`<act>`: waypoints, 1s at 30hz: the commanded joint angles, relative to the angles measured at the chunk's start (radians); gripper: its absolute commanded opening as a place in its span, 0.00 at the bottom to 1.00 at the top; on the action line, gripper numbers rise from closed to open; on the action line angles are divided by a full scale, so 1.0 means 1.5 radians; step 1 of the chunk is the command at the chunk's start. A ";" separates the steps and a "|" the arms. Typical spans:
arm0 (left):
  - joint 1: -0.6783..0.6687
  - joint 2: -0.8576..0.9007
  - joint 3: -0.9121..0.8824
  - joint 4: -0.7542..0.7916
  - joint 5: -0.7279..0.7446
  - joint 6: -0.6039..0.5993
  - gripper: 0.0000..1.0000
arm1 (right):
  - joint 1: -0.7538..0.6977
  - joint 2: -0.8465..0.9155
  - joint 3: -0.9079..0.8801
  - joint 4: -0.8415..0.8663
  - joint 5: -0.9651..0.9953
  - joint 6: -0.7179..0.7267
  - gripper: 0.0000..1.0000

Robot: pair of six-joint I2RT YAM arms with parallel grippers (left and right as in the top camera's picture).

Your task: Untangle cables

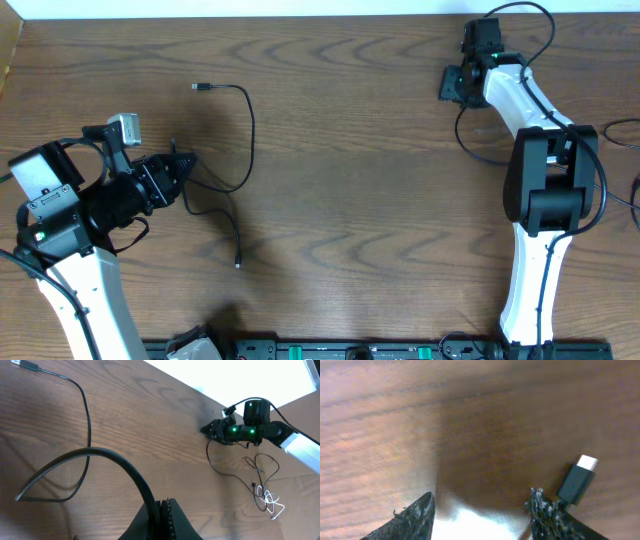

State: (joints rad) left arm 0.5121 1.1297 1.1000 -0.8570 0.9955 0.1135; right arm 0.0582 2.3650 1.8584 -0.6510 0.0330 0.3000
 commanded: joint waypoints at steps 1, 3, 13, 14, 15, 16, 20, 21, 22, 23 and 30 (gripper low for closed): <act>-0.002 -0.001 0.002 -0.002 0.003 0.025 0.07 | -0.008 0.006 0.008 -0.041 0.043 0.041 0.61; -0.002 -0.001 0.002 -0.002 0.003 0.025 0.07 | -0.009 0.006 0.008 -0.058 0.047 0.050 0.72; -0.002 -0.001 0.002 -0.002 0.003 0.025 0.07 | -0.024 0.002 0.013 -0.176 0.110 0.278 0.84; -0.002 -0.001 0.002 -0.002 0.003 0.025 0.07 | -0.027 0.002 0.013 -0.201 0.113 0.290 0.89; -0.002 -0.001 0.002 -0.002 0.003 0.026 0.08 | -0.030 0.002 0.013 -0.224 0.119 0.302 0.93; -0.002 -0.001 0.002 -0.002 0.003 0.033 0.07 | -0.032 0.002 0.013 -0.256 0.124 0.316 0.94; -0.002 -0.001 0.002 -0.002 0.003 0.034 0.07 | -0.037 0.002 0.013 -0.346 0.124 0.376 0.99; -0.002 -0.001 0.002 -0.002 0.003 0.034 0.07 | -0.037 0.002 0.013 -0.371 0.123 0.404 0.99; -0.002 -0.001 0.002 -0.002 0.003 0.034 0.07 | -0.038 0.002 0.013 -0.401 0.121 0.442 0.99; -0.002 -0.001 0.002 -0.002 0.003 0.034 0.07 | -0.038 0.002 0.013 -0.428 0.117 0.477 0.99; -0.002 -0.001 0.002 -0.003 0.003 0.034 0.07 | -0.044 0.002 0.010 -0.545 0.133 0.671 0.99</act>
State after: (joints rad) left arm 0.5121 1.1297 1.1000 -0.8574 0.9955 0.1398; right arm 0.0055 2.3478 1.8889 -1.4414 0.1898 1.0973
